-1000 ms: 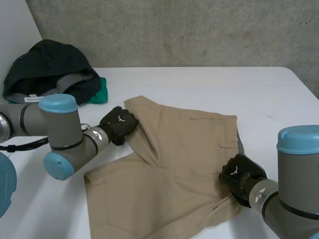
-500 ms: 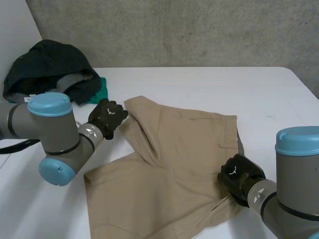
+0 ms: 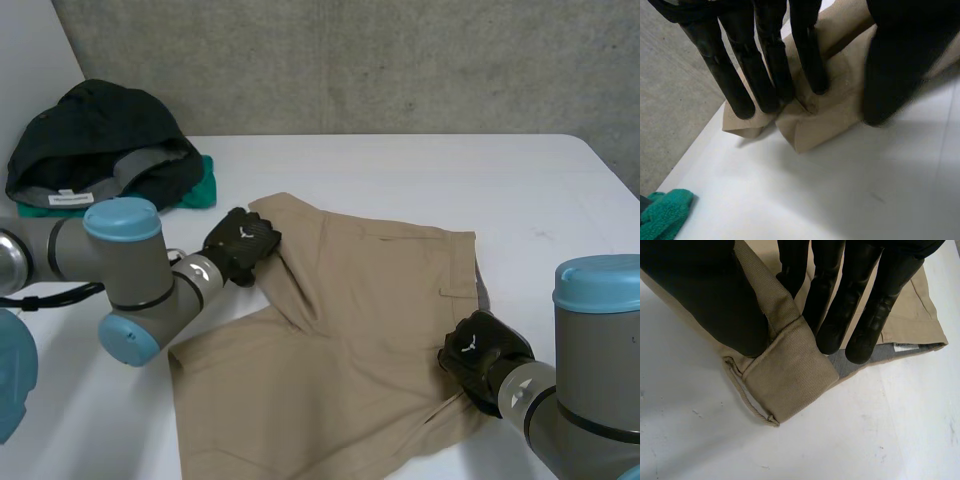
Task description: Fold the laundry.
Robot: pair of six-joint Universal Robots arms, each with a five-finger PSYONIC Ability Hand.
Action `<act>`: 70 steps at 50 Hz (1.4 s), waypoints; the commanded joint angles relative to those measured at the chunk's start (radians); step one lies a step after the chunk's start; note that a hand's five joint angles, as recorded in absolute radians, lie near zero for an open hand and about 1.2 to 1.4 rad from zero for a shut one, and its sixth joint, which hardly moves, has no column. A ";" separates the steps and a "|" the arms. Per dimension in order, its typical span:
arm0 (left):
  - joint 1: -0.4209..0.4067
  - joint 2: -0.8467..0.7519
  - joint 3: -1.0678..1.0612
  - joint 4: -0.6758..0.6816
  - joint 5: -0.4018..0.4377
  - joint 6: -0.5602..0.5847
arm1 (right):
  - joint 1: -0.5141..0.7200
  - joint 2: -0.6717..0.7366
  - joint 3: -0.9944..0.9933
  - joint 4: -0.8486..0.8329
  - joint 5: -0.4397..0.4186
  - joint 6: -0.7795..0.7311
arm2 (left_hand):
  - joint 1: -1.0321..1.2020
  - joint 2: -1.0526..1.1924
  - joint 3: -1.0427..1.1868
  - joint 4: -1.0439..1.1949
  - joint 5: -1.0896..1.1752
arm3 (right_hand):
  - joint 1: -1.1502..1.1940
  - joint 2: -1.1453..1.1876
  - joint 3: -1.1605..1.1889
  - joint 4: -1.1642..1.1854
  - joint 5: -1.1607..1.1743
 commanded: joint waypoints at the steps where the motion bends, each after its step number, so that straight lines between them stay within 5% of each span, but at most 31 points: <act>1: -0.007 0.001 0.028 0.002 -0.046 0.002 | 0.000 0.001 0.000 -0.001 0.000 0.000 | 0.687 0.701 0.707 0.713 0.718 | 0.342 0.221 0.196 0.203 0.233; 8: -0.011 0.023 0.011 -0.010 -0.183 0.005 | 0.000 0.001 -0.003 -0.011 0.000 0.000 | 0.687 0.701 0.707 0.713 0.718 | 0.342 0.221 0.196 0.203 0.233; 25: -0.016 0.212 -0.193 -0.024 -0.330 0.027 | 0.003 0.001 -0.003 -0.016 0.000 0.010 | 0.687 0.701 0.707 0.713 0.718 | 0.342 0.221 0.196 0.203 0.233; 44: -0.066 0.236 -0.236 -0.075 -0.451 0.067 | 0.000 0.004 -0.008 -0.031 -0.001 0.053 | 0.687 0.701 0.707 0.713 0.718 | 0.342 0.221 0.196 0.203 0.233; 45: -0.068 0.245 -0.238 -0.075 -0.450 0.067 | 0.000 0.004 -0.009 -0.031 -0.001 0.058 | 0.611 0.625 0.632 0.638 0.642 | 0.342 0.221 0.196 0.203 0.233; 47: -0.077 0.288 -0.242 -0.075 -0.450 0.064 | 0.000 0.004 -0.015 -0.034 -0.003 0.075 | -0.163 -0.149 -0.142 -0.136 -0.132 | 0.342 0.221 0.196 0.203 0.233; 53: -0.086 0.394 -0.287 -0.076 -0.451 0.045 | -0.003 0.005 -0.046 -0.041 -0.008 0.136 | -0.229 -0.215 -0.208 -0.202 -0.198 | 0.342 0.221 0.196 0.203 0.233; 60: -0.123 0.577 -0.423 -0.142 -0.451 -0.131 | -0.054 0.066 -0.143 -0.028 -0.054 0.321 | -0.229 -0.215 -0.208 -0.202 -0.198 | 0.342 0.221 0.196 0.203 0.233; 70: -0.189 0.681 -0.508 -0.444 -0.413 -0.522 | -0.091 0.136 -0.204 -0.001 -0.087 0.417 | -0.285 -0.271 -0.264 -0.258 -0.254 | 0.342 0.221 0.196 0.203 0.233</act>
